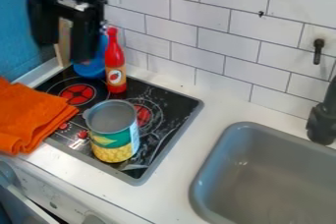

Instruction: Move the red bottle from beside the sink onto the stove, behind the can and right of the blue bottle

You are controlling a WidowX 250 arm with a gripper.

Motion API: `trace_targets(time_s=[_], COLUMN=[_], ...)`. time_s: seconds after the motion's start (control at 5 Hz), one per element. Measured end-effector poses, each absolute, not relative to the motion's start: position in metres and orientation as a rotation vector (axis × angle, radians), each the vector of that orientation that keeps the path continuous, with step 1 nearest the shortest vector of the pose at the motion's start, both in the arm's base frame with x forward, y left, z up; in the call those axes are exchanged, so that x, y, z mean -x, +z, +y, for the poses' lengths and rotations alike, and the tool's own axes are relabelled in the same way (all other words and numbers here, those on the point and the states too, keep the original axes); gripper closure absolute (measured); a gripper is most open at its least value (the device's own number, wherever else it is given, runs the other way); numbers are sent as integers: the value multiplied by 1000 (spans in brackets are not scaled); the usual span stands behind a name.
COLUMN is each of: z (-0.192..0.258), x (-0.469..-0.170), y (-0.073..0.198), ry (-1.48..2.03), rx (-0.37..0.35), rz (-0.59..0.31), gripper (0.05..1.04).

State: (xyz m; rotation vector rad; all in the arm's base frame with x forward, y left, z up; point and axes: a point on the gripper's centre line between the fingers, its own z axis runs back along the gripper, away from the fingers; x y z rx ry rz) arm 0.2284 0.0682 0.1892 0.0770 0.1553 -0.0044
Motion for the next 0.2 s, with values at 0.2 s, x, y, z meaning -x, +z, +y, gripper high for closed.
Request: trace_targets(time_s=[0.2], z=[63], x=[-203], y=[192], ry=[-53], rx=[-78], rz=[132], gripper=[82])
